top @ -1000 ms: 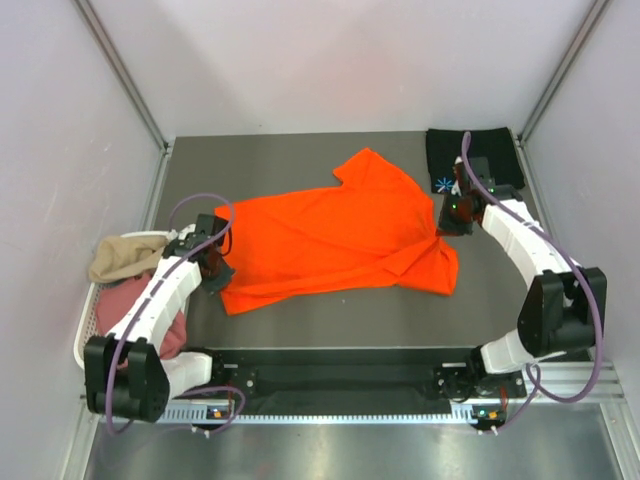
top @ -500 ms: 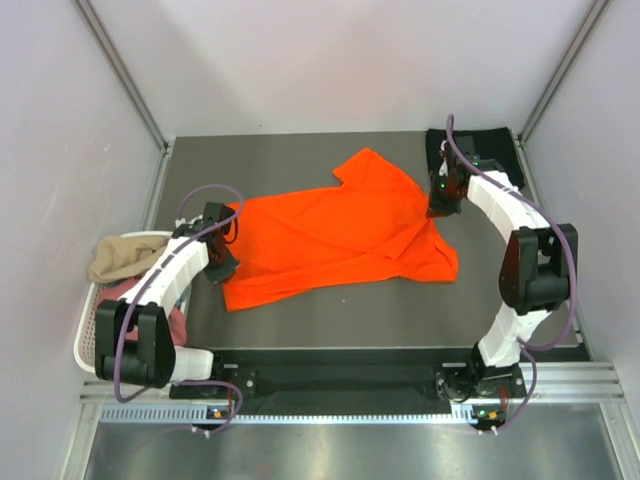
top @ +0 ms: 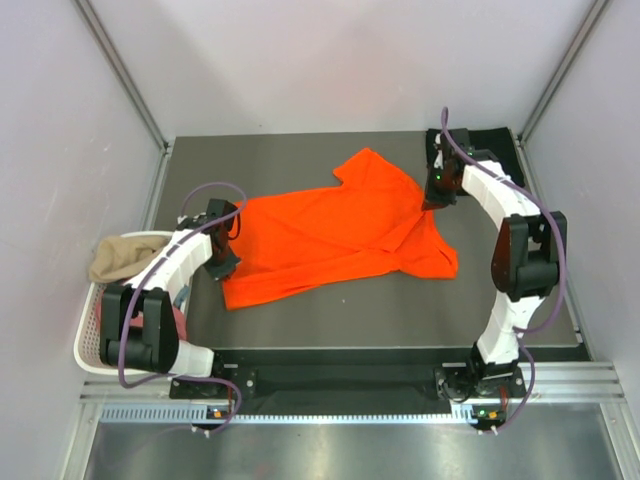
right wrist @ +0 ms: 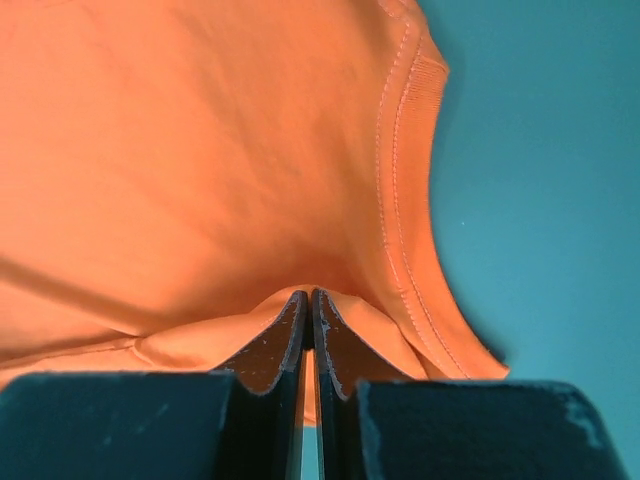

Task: Fold and stack the t-shirts
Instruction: Fold the tshirt

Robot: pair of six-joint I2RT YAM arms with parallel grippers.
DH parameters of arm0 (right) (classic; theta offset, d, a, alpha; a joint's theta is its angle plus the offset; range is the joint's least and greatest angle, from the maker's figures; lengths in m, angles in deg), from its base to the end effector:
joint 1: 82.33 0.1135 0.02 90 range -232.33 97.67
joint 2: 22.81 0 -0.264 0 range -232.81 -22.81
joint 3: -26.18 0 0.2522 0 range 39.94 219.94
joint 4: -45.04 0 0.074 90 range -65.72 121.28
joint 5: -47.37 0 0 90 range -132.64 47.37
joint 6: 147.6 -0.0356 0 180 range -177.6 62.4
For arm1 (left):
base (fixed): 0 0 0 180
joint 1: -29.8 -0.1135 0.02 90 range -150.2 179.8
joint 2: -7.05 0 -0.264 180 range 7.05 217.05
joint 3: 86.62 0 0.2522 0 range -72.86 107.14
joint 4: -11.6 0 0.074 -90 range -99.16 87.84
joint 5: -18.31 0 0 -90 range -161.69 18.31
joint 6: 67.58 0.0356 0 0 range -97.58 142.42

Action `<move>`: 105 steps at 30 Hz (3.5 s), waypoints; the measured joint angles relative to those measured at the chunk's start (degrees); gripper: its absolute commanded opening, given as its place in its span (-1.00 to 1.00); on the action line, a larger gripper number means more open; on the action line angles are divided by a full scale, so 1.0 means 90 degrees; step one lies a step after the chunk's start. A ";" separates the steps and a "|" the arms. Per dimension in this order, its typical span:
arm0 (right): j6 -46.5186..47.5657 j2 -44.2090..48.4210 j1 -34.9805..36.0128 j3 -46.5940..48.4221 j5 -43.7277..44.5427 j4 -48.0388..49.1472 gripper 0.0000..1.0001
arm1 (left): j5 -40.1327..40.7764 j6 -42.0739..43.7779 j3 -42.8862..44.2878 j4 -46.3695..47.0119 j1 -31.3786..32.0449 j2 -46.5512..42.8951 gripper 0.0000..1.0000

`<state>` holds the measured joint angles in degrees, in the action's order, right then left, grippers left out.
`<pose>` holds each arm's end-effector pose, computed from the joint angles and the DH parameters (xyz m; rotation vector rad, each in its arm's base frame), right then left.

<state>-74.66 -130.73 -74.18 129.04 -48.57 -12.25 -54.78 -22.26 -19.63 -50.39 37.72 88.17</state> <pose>0.3986 0.0608 0.2455 0.1740 2.6739 0.2795 0.2488 -0.0242 0.2079 -0.9267 2.6290 0.2211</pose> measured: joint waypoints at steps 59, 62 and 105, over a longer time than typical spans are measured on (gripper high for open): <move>-0.0015 -0.1205 0.0036 0.0969 0.0002 -0.0075 -0.81 | 0.0498 -0.0185 0.0634 0.0121 -0.0019 0.1251 -0.47; -0.0034 -0.1314 0.0036 0.1178 -0.0019 -0.0097 -0.42 | 0.0612 -0.0153 0.0821 0.0087 -0.0024 0.1173 -0.18; -0.0134 0.1498 -0.1758 -0.3441 -0.0398 0.0852 0.01 | -0.2475 0.0036 -0.1214 0.0840 0.0015 0.0117 -0.87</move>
<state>-75.86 -117.25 -90.01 98.07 -52.15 -4.58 -77.06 -21.94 -30.56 -42.82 37.85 89.22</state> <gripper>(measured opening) 0.513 0.067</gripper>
